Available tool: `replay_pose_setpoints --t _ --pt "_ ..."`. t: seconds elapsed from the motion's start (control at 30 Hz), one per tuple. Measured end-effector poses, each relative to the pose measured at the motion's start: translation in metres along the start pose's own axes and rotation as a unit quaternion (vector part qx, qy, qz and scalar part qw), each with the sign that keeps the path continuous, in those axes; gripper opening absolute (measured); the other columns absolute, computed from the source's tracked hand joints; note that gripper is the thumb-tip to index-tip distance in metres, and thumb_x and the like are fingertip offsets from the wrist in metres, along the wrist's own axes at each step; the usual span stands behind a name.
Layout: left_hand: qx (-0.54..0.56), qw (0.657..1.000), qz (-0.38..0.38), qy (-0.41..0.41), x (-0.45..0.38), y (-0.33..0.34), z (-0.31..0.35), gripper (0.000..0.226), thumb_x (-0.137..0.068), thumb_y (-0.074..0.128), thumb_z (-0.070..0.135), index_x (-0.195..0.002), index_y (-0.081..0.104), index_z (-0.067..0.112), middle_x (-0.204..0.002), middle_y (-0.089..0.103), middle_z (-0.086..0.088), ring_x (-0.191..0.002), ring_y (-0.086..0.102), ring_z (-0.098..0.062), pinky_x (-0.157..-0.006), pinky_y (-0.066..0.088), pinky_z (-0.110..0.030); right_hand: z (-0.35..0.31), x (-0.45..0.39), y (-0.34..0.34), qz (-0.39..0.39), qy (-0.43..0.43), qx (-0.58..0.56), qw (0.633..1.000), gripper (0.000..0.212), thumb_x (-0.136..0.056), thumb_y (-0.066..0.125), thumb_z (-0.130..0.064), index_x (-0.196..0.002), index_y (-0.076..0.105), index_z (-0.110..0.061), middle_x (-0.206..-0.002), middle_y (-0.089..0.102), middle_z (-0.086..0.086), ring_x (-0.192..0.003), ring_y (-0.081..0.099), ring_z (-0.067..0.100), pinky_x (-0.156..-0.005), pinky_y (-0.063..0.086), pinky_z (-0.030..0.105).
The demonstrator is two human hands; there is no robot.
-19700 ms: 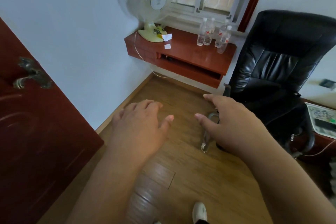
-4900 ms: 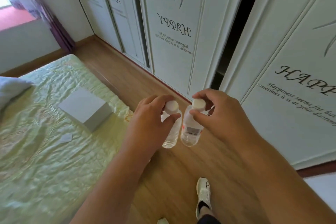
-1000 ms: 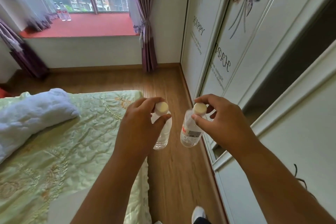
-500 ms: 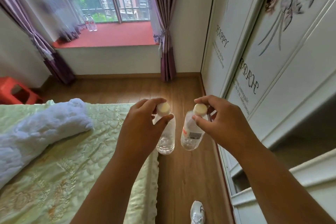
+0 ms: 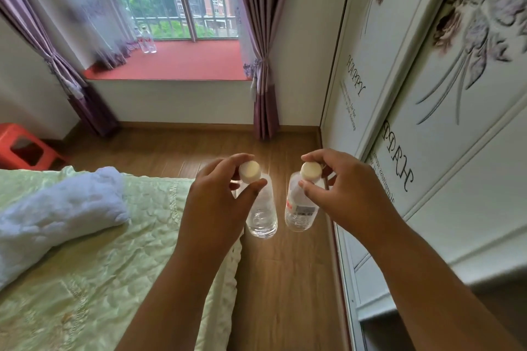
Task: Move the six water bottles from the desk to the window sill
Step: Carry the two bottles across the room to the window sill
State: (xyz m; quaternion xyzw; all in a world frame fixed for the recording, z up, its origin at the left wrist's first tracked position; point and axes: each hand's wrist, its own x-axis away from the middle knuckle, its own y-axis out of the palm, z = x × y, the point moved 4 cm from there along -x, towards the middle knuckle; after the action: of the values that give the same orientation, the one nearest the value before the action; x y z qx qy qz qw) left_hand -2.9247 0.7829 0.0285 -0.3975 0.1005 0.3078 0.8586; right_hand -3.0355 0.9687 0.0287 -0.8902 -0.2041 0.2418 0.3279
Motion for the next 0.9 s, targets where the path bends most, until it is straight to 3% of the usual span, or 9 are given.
replay_pose_setpoints --t 0.1,0.3,0.57,0.9 --pt "-0.002 1.000 -0.022 0.001 -0.018 0.021 -0.006 0.043 -0.077 0.075 0.043 -0.117 0.064 0.030 -0.109 0.060 0.018 -0.086 0.062 -0.001 -0.070 0.049 -0.008 0.019 -0.020 0.003 -0.005 0.015 0.005 1.000 0.042 -0.082 0.081 -0.032 -0.121 0.065 -0.029 -0.103 0.063 -0.018 -0.089 0.058 -0.006 -0.074 0.044 0.005" --pt "0.009 0.998 -0.064 0.003 -0.071 0.059 -0.026 0.044 -0.077 0.077 0.041 -0.118 0.063 0.032 -0.109 0.060 0.019 -0.087 0.060 0.003 -0.072 0.050 -0.010 0.049 -0.065 0.010 -0.005 0.046 0.019 0.999 0.040 -0.081 0.080 -0.032 -0.119 0.065 -0.031 -0.097 0.058 -0.027 -0.087 0.057 -0.010 -0.068 0.042 0.002" --pt "0.023 0.996 -0.076 0.028 -0.184 0.087 -0.055 0.046 -0.079 0.077 0.039 -0.121 0.065 0.027 -0.116 0.065 0.012 -0.090 0.062 -0.003 -0.072 0.046 -0.004 0.063 -0.163 0.018 0.014 0.072 0.045 0.996 0.041 -0.082 0.080 -0.030 -0.121 0.066 -0.027 -0.104 0.065 -0.015 -0.090 0.061 -0.001 -0.076 0.049 0.010" --pt "0.036 0.994 -0.090 0.053 -0.302 0.100 -0.104 0.048 -0.080 0.073 0.043 -0.124 0.063 0.029 -0.118 0.064 0.010 -0.093 0.061 -0.005 -0.080 0.055 -0.022 0.064 -0.266 0.060 0.037 0.083 0.053 0.994 0.042 -0.082 0.080 -0.032 -0.122 0.066 -0.027 -0.107 0.063 -0.016 -0.090 0.059 0.002 -0.079 0.050 0.012"
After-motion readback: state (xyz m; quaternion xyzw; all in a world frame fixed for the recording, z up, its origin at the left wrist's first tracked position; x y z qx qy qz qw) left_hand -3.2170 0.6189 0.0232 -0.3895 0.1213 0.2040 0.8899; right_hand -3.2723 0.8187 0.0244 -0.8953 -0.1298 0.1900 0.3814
